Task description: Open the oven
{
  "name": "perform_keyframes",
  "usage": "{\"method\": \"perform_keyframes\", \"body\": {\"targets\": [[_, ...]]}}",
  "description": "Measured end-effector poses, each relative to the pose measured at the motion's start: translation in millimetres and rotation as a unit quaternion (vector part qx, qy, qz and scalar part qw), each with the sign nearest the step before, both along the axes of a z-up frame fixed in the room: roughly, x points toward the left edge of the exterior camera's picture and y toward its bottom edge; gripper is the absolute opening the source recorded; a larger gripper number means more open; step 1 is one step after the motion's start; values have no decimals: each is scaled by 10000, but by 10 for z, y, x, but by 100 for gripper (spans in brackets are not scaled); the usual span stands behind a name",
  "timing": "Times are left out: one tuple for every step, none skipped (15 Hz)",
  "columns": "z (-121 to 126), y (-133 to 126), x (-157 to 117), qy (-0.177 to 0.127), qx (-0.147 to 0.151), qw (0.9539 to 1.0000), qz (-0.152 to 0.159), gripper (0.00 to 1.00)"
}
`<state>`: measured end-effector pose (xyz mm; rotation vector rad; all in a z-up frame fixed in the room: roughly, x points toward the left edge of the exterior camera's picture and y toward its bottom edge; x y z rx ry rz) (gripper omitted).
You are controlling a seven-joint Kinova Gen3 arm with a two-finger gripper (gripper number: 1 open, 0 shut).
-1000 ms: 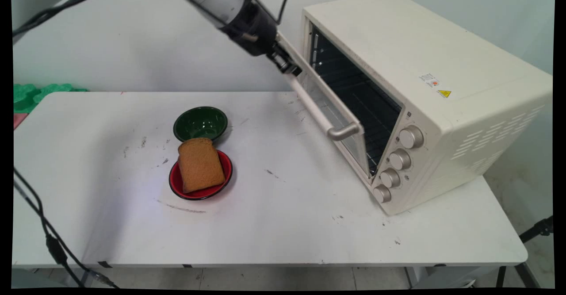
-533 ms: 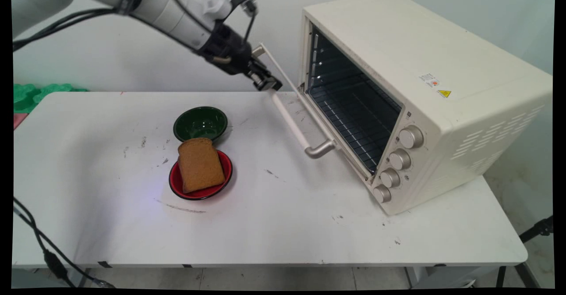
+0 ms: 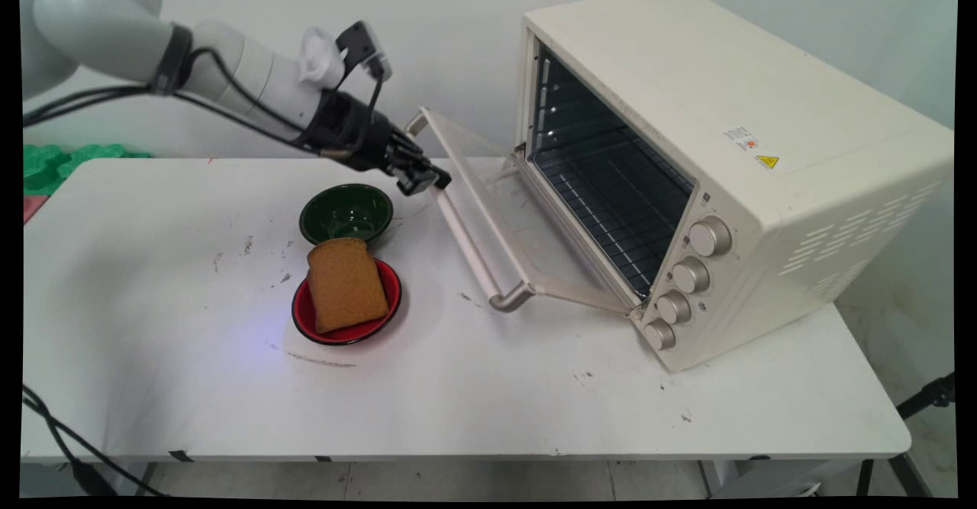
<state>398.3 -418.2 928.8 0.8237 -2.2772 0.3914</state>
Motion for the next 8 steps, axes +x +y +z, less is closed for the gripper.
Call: {"method": "perform_keyframes", "body": {"targets": [[-69,38,45,40,-26,10000,-8,0],[-126,67,84,74,-48,10000,-14,0],[-190,101,129,113,-74,9999,-27,0],[-242,132,168,144,-97,9998,-39,0],[-299,167,215,177,-122,9998,-54,0],[-347,200,255,203,-145,9997,-67,0],[-398,238,300,234,-171,9995,-84,0],[-445,278,341,266,-197,9994,-107,0]]}}
